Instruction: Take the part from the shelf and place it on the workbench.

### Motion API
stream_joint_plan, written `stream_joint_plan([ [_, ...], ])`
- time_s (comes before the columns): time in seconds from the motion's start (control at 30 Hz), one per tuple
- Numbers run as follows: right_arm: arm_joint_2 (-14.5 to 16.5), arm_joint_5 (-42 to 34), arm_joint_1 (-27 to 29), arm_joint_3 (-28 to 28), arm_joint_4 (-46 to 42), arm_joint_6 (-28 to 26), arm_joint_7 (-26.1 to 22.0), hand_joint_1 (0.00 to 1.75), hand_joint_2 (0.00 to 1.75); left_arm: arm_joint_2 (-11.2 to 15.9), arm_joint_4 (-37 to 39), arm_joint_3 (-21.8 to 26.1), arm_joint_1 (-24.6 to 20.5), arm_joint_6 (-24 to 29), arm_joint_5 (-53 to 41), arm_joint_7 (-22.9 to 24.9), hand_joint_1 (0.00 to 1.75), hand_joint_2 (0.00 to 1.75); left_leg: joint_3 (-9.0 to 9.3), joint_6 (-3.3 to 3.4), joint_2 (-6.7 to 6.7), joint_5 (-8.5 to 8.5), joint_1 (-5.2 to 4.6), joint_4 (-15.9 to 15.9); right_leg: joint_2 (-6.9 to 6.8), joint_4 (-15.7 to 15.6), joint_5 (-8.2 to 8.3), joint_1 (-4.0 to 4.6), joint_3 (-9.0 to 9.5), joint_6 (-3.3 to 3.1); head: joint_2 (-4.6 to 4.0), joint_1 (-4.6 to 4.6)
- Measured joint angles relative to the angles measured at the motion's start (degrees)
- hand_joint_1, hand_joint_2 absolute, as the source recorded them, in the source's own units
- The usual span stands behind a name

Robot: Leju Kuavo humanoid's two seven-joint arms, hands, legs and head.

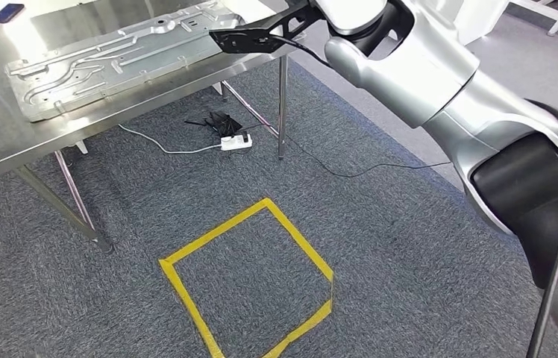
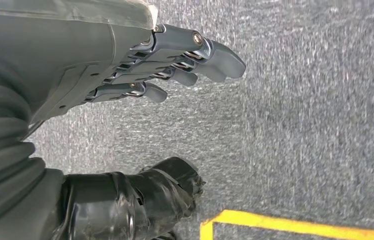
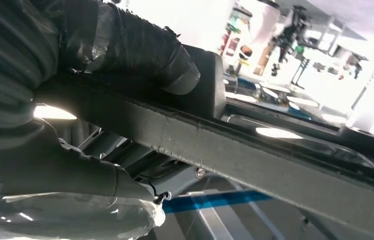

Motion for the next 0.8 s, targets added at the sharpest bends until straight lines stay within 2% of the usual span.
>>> stream_joint_plan([
  [0.03,0.02,0.00,-0.07,0.00,-0.03,-0.02,-0.03,1.75,1.75,0.00,0.00,0.00,-0.01,0.11,0.01,0.02,0.00,1.75,-0.13,-0.23,-0.07,-0.10,-0.01,0.12,0.13,-1.45,0.16,0.13,0.72,-0.14,0.00,0.01],
  [0.1,0.04,0.00,-0.12,0.00,-0.07,-0.04,-0.07,1.75,1.75,0.00,0.00,0.00,0.04,0.33,0.03,0.10,0.00,1.75,-0.21,-0.75,-0.18,-0.09,0.04,0.02,0.10,-1.92,0.12,0.24,0.94,-0.47,0.00,0.03],
  [0.17,0.15,0.00,-0.15,0.00,-0.15,-0.03,-0.11,1.75,1.75,0.02,0.00,0.00,0.08,0.46,0.04,0.17,0.00,1.75,-0.58,-1.34,-0.01,-0.83,0.14,0.94,-0.15,-2.60,0.35,0.09,1.45,-1.05,0.00,-0.02],
  [0.23,0.26,0.00,-0.28,0.00,-0.22,-0.01,-0.17,1.75,1.75,0.05,0.00,0.00,0.04,0.51,0.05,0.26,0.00,1.75,-2.77,-1.96,0.34,-3.35,0.34,5.64,-0.41,-3.17,0.48,-0.12,1.98,-1.52,0.00,-0.11],
  [0.3,0.28,0.00,-0.29,0.00,-0.22,0.00,-0.29,1.75,1.75,0.04,0.00,0.00,0.04,0.55,0.06,0.40,0.00,1.75,-6.47,-2.56,0.54,-6.09,0.63,12.71,-0.50,-3.23,0.31,-0.16,2.09,-1.70,0.00,-0.14],
  [0.33,0.31,0.00,-0.18,0.01,-0.22,0.00,-0.35,1.75,1.75,0.01,0.00,0.00,0.07,0.60,0.05,0.46,0.00,1.75,-7.75,-2.76,0.63,-6.43,0.78,14.83,-0.49,-3.19,0.17,-0.19,2.12,-1.66,0.00,-0.14],
  [0.37,0.33,0.00,-0.07,0.01,-0.22,-0.01,-0.42,1.75,1.75,-0.03,0.00,0.00,0.09,0.67,0.04,0.48,0.00,1.75,-8.01,-2.90,0.74,-5.77,0.91,14.89,-0.49,-3.12,0.00,-0.24,2.18,-1.54,0.00,-0.14],
  [0.4,0.34,0.00,0.02,0.02,-0.22,-0.02,-0.43,1.75,1.75,-0.07,0.00,0.00,0.10,0.75,0.02,0.48,0.00,1.75,-7.05,-2.95,0.86,-4.17,1.03,12.66,-0.47,-3.02,-0.20,-0.31,2.30,-1.36,0.00,-0.14],
  [0.43,0.34,0.00,0.06,0.02,-0.22,-0.03,-0.44,1.75,1.75,-0.08,0.00,0.00,0.10,0.82,0.00,0.48,0.00,1.75,-5.14,-2.94,1.04,-2.14,1.13,8.76,-0.48,-2.90,-0.43,-0.37,2.48,-1.11,0.00,-0.14],
  [0.5,0.33,0.00,0.00,0.01,-0.21,-0.05,-0.44,1.75,1.75,-0.10,0.00,0.00,0.06,0.92,-0.02,0.48,0.00,1.75,-1.45,-2.54,1.35,0.10,0.94,1.84,-0.48,-2.72,-0.90,-0.33,2.72,-0.49,0.00,-0.11],
  [0.53,0.33,0.00,-0.01,0.00,-0.21,-0.06,-0.47,1.75,1.75,-0.10,0.00,0.00,0.06,0.94,-0.02,0.48,0.00,1.75,-0.52,-2.17,1.42,0.29,0.75,0.12,-0.49,-2.74,-1.03,-0.30,2.80,-0.15,0.00,-0.10],
  [0.67,0.22,0.00,0.18,0.00,-0.19,-0.07,-0.55,1.75,1.75,-0.10,0.00,0.00,0.12,1.03,-0.02,0.49,0.00,1.75,0.64,-0.40,1.32,-0.14,0.55,-0.94,-0.51,-1.53,-1.44,-0.35,2.72,0.96,0.00,0.05],
  [0.73,0.14,0.00,0.16,0.00,-0.19,-0.10,-0.56,1.75,1.75,-0.09,0.00,0.00,0.07,1.03,-0.02,0.47,0.00,1.75,1.52,0.36,1.24,-0.43,0.54,-1.20,-0.48,3.25,-3.50,-0.44,0.31,1.09,0.00,0.24],
  [0.8,0.11,0.00,0.34,0.00,-0.16,-0.12,-0.56,1.75,1.75,-0.09,0.00,0.00,0.01,1.03,-0.03,0.47,0.00,1.75,2.09,0.86,1.12,-0.98,0.35,-1.15,-0.44,10.77,-6.08,-0.33,-4.15,1.14,0.00,0.34],
])
